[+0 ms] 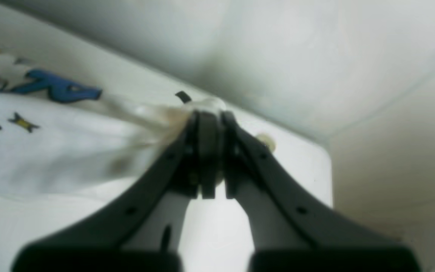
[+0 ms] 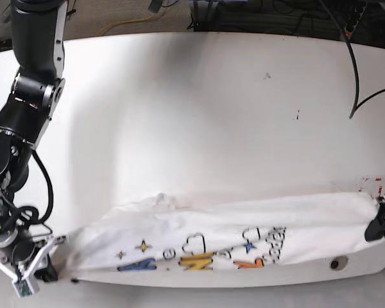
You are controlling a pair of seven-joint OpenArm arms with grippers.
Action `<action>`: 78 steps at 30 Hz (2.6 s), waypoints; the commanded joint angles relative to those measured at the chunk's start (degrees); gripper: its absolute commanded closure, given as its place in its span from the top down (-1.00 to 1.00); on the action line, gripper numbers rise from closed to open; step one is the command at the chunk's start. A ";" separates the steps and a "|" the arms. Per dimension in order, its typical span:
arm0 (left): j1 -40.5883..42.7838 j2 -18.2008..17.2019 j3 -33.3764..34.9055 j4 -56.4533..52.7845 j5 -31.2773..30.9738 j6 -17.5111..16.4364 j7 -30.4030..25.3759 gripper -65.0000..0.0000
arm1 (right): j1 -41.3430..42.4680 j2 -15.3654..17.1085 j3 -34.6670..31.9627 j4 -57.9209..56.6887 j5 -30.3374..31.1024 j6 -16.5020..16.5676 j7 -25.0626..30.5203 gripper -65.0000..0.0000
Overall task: Fold the T-shirt properly
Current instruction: 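Lift the shirt with both grippers and lay it flat, then adjust the shirt corners with both grippers to smooth it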
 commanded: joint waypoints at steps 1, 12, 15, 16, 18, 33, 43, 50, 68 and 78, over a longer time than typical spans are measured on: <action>4.44 0.11 -2.82 2.65 -0.83 -0.27 -2.14 -0.99 | -1.62 0.32 2.15 3.71 1.13 -0.28 2.09 -1.00; 30.64 3.36 -9.94 8.36 -0.66 -0.27 -2.14 -0.99 | -27.29 -1.79 14.19 11.09 1.48 -0.28 -0.81 -1.00; 36.62 3.45 -10.99 8.89 -0.66 -0.27 -2.14 -0.99 | -31.60 -3.19 17.97 11.97 1.48 -0.28 -2.92 -1.00; 37.59 3.45 -11.08 8.89 -0.66 -0.27 -2.14 -0.99 | -32.48 -3.72 18.76 11.97 1.48 -0.28 -3.27 -1.00; 40.40 3.36 -11.17 8.45 -0.66 -0.27 -2.14 -0.99 | -34.94 -4.86 21.05 12.32 1.57 -0.19 -4.50 -1.00; 47.52 6.53 -11.17 8.71 6.29 -0.18 -2.14 -0.99 | -38.37 -11.02 23.95 9.24 1.48 3.76 -6.43 -1.00; 46.99 6.62 -11.17 8.80 6.29 -0.01 -2.14 -0.99 | -27.55 -11.28 22.37 -7.99 1.31 3.76 -5.73 -1.00; 44.62 6.62 -11.17 8.63 6.29 -0.01 -2.14 -0.99 | -18.68 -9.87 22.19 -20.38 0.87 3.68 -2.83 -1.00; 41.37 6.62 -10.90 8.36 6.55 -0.01 -2.05 -0.99 | -29.75 -8.03 26.85 -8.60 13.18 3.32 -9.60 0.41; 41.37 6.62 -10.90 8.36 6.55 -0.01 -2.05 -0.99 | -40.74 -8.82 26.85 -5.79 21.62 3.15 -9.42 0.41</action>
